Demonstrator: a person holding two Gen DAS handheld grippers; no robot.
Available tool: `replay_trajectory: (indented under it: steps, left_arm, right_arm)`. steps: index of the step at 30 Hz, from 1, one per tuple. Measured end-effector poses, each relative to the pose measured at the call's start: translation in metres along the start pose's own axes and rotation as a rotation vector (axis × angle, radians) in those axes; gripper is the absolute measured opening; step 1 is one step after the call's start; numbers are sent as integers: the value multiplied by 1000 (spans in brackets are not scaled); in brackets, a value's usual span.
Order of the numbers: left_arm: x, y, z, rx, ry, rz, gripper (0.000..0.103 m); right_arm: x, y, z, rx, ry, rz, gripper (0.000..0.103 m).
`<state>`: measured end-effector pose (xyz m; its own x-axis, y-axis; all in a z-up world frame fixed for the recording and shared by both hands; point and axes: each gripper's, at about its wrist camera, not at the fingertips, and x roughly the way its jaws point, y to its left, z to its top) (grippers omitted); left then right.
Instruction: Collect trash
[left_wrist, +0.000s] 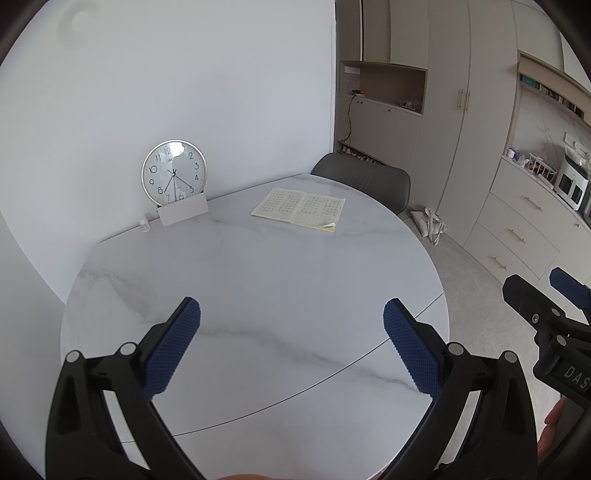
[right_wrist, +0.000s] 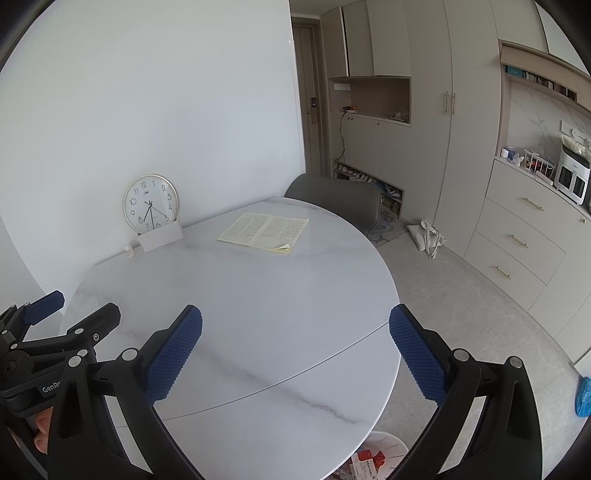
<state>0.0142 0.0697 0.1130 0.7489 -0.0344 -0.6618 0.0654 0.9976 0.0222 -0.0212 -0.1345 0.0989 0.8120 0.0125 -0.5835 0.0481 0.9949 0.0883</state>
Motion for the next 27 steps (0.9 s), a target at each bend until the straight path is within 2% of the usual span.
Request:
replay_trajectory:
  steps: [27]
  left_arm:
    - [0, -1, -1, 3, 2, -1, 95]
  right_arm:
    - [3, 0, -1, 0, 5, -1, 101]
